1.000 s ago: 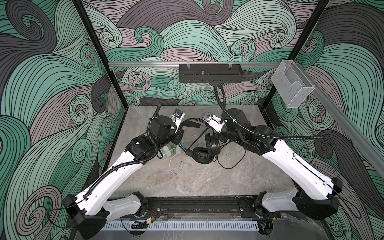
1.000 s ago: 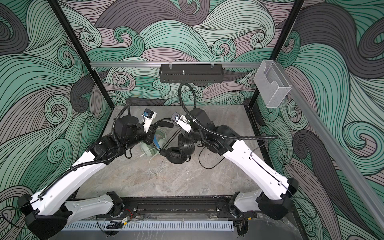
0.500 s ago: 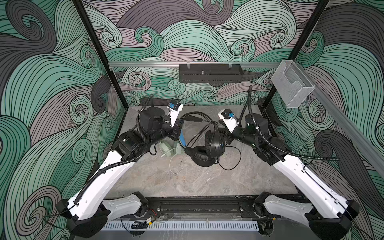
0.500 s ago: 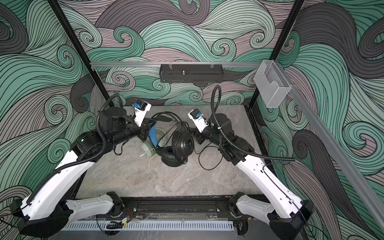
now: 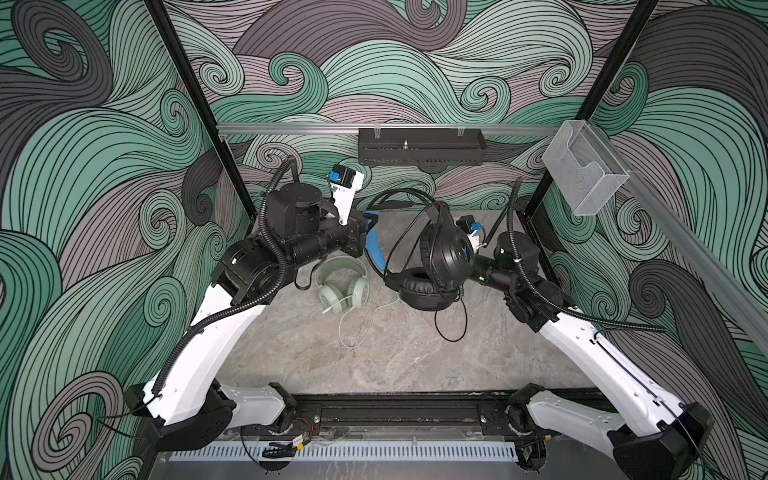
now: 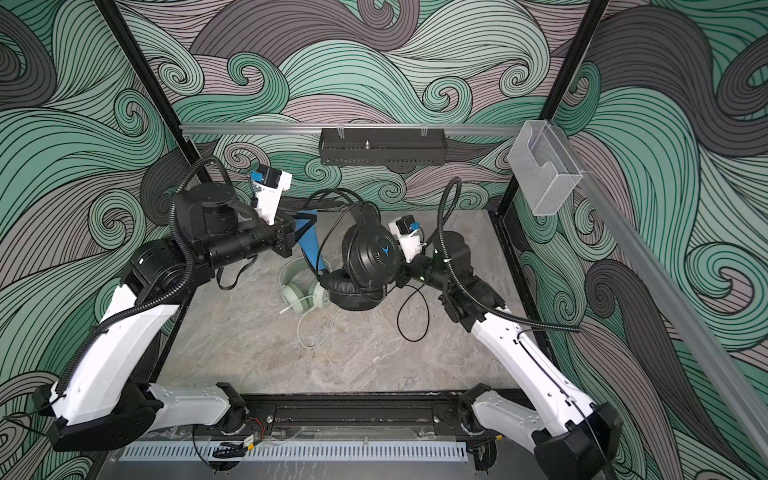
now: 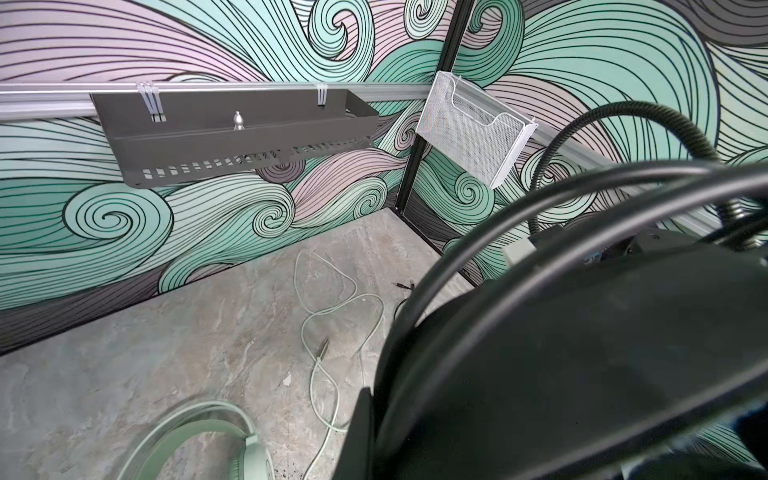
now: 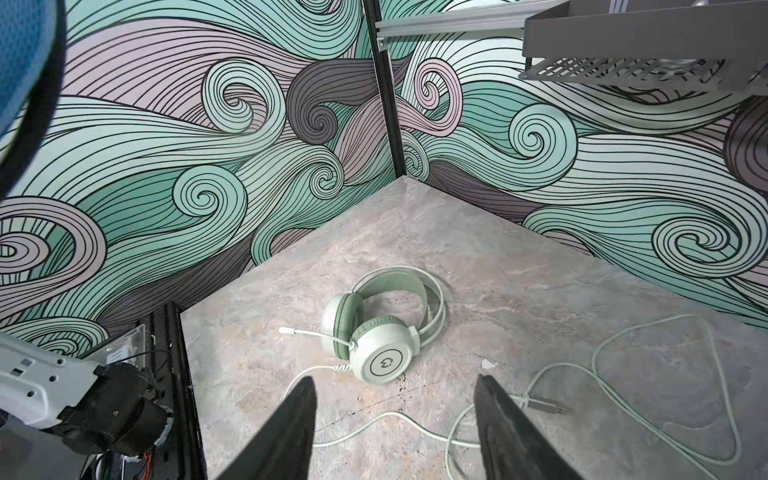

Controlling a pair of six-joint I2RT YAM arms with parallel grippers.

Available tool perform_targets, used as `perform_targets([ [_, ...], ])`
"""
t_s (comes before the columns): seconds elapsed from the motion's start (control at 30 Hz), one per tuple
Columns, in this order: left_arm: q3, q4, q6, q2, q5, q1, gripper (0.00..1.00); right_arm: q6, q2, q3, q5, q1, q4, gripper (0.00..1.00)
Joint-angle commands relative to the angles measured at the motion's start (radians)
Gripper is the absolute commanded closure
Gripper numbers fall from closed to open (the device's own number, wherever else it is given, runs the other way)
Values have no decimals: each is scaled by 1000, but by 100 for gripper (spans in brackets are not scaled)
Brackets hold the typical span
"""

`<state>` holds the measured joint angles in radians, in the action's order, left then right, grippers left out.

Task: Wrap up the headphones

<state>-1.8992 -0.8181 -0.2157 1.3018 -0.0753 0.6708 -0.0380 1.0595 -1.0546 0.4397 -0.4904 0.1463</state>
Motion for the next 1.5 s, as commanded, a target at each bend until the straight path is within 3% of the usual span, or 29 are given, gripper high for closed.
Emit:
perform_targets([
  [0.0,-81,-35,-63,18,-8,1,100,29,-93,24,17,50,58,31],
  [0.17,-112,-58,-61,36,-31,0,100,123,-166,37,23,78,184,28],
  [0.4,-133,-45,-89,58,-58,-1,100,117,-181,58,99,78,163,26],
  [0.5,-136,-38,-94,60,-67,-3,100,121,-167,48,52,78,170,26],
  [0.7,-128,-38,-102,55,-76,-4,100,88,-139,51,-48,86,102,25],
  [1.07,-141,-24,-136,56,-108,-4,100,39,-23,56,-9,84,-35,26],
  [1.33,-110,75,-233,42,-141,-5,100,-37,120,42,10,84,-183,40],
  [1.47,-117,95,-255,47,-130,-12,100,-51,170,32,36,84,-218,54],
])
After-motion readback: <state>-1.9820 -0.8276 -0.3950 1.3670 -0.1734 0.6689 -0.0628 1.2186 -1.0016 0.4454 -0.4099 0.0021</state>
